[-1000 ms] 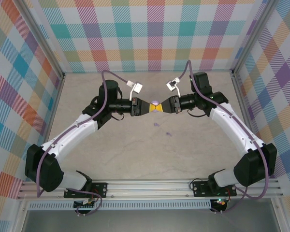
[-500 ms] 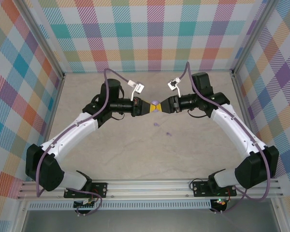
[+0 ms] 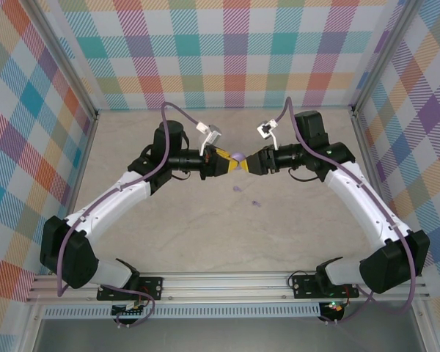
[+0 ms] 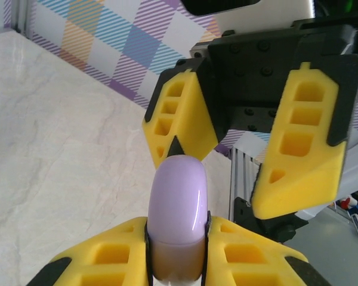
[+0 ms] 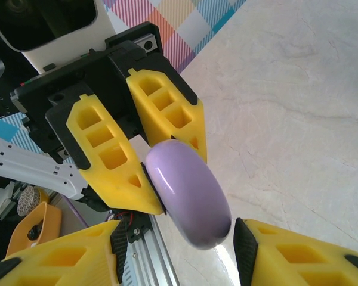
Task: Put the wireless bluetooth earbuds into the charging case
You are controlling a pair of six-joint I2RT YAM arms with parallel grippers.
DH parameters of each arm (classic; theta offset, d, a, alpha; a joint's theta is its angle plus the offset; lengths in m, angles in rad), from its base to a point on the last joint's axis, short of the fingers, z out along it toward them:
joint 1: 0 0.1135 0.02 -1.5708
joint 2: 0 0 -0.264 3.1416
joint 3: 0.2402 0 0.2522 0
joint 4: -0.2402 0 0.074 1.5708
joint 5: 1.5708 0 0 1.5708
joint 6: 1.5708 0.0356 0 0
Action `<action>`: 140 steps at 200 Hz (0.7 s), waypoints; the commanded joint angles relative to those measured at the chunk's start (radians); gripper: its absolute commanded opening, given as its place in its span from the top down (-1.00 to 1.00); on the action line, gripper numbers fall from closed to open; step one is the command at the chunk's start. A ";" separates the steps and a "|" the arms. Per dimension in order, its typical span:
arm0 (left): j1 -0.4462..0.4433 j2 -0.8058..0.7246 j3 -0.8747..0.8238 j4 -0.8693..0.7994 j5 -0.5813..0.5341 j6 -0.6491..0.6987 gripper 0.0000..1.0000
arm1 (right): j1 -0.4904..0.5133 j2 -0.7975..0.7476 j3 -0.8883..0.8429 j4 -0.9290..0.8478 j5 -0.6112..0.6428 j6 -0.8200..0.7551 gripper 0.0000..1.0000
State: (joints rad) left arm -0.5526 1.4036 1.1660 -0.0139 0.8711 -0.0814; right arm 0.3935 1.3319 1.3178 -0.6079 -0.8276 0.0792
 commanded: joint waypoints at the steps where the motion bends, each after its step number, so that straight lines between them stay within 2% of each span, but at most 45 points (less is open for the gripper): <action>1: -0.013 0.009 0.001 0.067 0.062 0.015 0.62 | 0.002 -0.005 0.024 -0.011 -0.039 -0.042 0.00; 57: -0.013 0.011 0.003 0.058 0.088 0.015 0.59 | 0.002 -0.014 0.020 0.031 -0.122 -0.037 0.42; 79: -0.013 0.012 0.000 0.073 0.114 -0.001 0.55 | 0.002 -0.011 0.015 0.053 -0.141 -0.022 0.48; 140: -0.015 0.031 0.005 0.079 0.146 -0.034 0.47 | 0.002 -0.008 0.011 0.081 -0.150 0.002 0.48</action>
State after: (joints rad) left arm -0.5472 1.4113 1.1660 0.0326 0.9684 -0.1059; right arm 0.3794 1.3319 1.3178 -0.5999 -0.8989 0.0704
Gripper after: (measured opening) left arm 0.255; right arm 0.259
